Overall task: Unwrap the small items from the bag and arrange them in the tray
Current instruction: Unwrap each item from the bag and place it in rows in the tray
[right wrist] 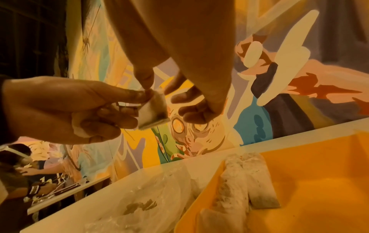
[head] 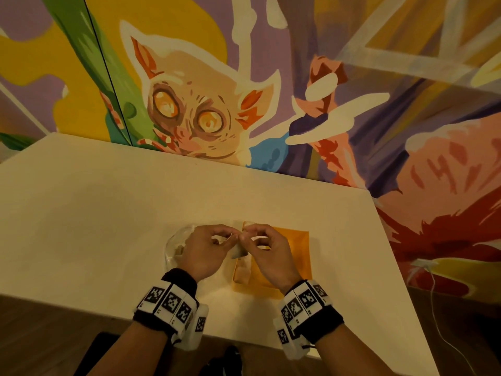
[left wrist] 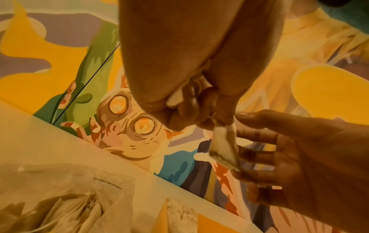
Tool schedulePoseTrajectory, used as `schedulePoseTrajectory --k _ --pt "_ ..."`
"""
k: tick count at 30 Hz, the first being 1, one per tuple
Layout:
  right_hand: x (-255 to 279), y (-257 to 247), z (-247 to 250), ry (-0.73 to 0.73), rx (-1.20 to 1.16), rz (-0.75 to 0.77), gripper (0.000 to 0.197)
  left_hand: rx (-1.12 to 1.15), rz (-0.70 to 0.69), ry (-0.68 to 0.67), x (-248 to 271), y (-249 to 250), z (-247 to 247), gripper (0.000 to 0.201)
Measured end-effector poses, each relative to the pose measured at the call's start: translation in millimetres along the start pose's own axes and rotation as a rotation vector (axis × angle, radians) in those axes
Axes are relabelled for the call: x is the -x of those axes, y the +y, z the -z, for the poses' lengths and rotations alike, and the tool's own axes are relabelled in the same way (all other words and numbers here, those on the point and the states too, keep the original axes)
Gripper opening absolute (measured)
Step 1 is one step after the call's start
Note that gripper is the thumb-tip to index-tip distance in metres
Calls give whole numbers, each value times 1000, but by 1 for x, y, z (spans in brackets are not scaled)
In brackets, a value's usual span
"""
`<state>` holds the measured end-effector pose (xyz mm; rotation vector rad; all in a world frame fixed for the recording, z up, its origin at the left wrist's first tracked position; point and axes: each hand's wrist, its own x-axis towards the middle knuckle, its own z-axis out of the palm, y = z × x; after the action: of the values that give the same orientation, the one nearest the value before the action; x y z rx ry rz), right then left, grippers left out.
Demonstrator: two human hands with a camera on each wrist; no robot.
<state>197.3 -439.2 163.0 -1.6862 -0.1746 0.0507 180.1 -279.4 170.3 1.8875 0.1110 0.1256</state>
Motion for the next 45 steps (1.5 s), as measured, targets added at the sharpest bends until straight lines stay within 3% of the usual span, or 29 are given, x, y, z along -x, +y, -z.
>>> schedulePoseTrajectory --k 3,7,10,16,19,22,28,32,35,43,45 --pt "0 3 2 -42 88 22 7 44 -3 49 -1 5 1 14" --pt "-4 8 5 20 89 23 7 57 -7 27 -2 6 1 15" --pt "-2 9 2 -75 104 6 16 68 14 13 -4 4 -1 14" --pt "-6 22 6 -106 253 -11 11 48 13 25 -8 1 -2 11" --pt "-5 21 7 -187 270 -9 3 41 22 30 -10 -1 -2 9" --pt "-10 24 11 -220 301 -17 13 20 51 34 -11 -9 -4 9" --pt "-27 39 27 -138 303 -245 11 -60 148 56 -11 -24 -10 20" --pt "-43 52 44 -83 393 -415 9 -219 235 -45 -10 -44 -19 11" --pt "-57 67 51 -46 491 -515 13 -326 311 -127 -8 -58 -28 25" --pt "-85 99 47 -75 602 -744 4 -530 391 -217 1 -71 -49 39" --pt "-93 119 44 -99 654 -785 12 -568 385 -224 1 -72 -51 39"
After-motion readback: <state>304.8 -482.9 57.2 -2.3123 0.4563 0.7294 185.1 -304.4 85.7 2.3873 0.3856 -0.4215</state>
